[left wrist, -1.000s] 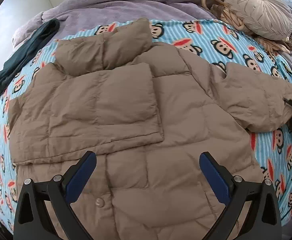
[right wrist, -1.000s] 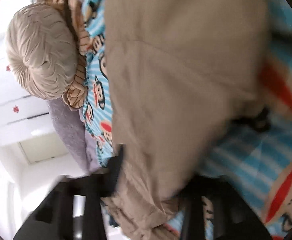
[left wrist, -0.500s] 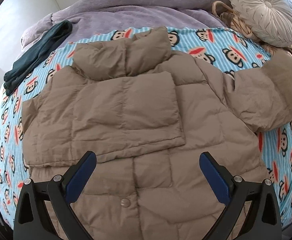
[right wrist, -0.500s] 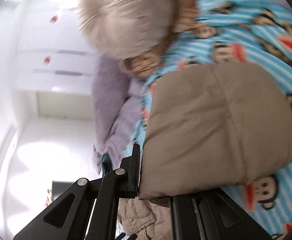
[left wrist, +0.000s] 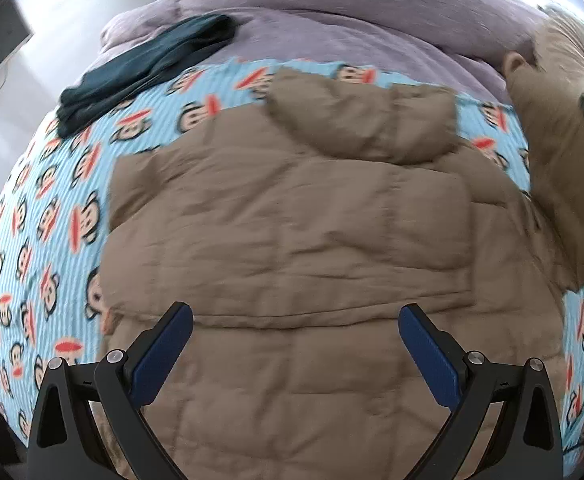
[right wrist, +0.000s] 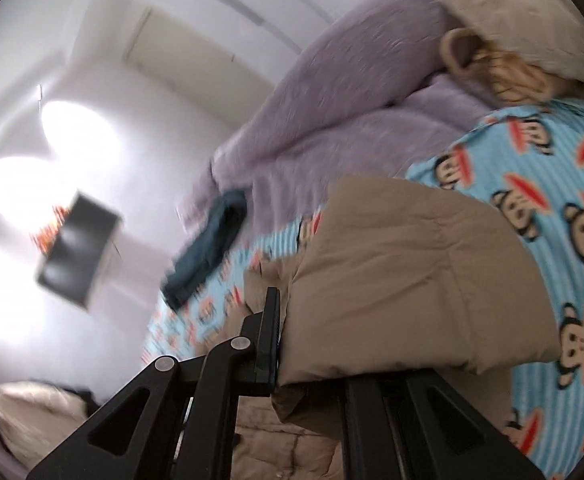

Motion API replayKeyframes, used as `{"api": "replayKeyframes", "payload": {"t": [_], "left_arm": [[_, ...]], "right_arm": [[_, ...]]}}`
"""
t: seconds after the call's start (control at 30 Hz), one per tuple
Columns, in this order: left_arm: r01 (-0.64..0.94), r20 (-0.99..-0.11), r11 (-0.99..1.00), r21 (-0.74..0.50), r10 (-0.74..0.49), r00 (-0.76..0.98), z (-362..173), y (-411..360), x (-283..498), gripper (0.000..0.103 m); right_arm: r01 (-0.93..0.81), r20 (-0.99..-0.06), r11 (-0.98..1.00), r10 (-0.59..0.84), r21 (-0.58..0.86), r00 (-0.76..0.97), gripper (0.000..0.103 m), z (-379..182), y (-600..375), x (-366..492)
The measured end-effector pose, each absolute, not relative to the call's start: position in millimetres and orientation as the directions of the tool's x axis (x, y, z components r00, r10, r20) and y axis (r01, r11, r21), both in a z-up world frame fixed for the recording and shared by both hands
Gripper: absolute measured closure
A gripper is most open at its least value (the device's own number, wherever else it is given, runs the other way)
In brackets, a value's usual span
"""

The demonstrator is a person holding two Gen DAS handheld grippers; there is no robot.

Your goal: Fold large clothes

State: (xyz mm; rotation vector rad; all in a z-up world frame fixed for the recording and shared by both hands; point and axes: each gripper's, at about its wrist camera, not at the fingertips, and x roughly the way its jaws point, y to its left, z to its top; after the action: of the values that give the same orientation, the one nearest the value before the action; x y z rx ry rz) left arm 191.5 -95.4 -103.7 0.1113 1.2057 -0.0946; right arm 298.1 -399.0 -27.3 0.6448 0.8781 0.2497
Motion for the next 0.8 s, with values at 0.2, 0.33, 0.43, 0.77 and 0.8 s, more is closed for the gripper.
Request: {"api": "replayKeyframes", "payload": {"t": [0.2,0.33,0.43,0.77,0.8], "left_arm": [[0.085,-0.932,0.995,0.045,0.011,0.363,-114.5,-55.2,196.6,0.0],[0.074,-0.94,0.997,0.024,-0.003,0.34,-127.7,-48.9,200.8,0.0],[0.07,-0.944,0.997,-0.011,-0.034,0.329,-135.8,-49.7,204.1,0.0],[0.049,-0.906,0.973,-0.224,-0.227,0.358,-135.5,-36.4,226.9,0.0],[0.045,-0.895,0.964,-0.262,-0.26,0.363,-134.9,-33.1,229.6,0.0]], "right_arm": [[0.03,-0.775,0.878,0.404,0.477,0.486,0.094,-90.0,-322.2,305.9],[0.103,-0.846,0.89,0.379,0.445,0.376,0.094,-147.2,-305.8,303.1],[0.2,-0.876,0.876,0.367,0.439,0.314,0.084,-173.5,-313.5,293.6],[0.437,-0.766,0.653,0.377,0.619,0.521,0.053,-153.6,-404.5,257.4],[0.452,-0.765,0.641,0.368,0.62,0.528,0.066,-153.9,-408.3,260.9]]}}
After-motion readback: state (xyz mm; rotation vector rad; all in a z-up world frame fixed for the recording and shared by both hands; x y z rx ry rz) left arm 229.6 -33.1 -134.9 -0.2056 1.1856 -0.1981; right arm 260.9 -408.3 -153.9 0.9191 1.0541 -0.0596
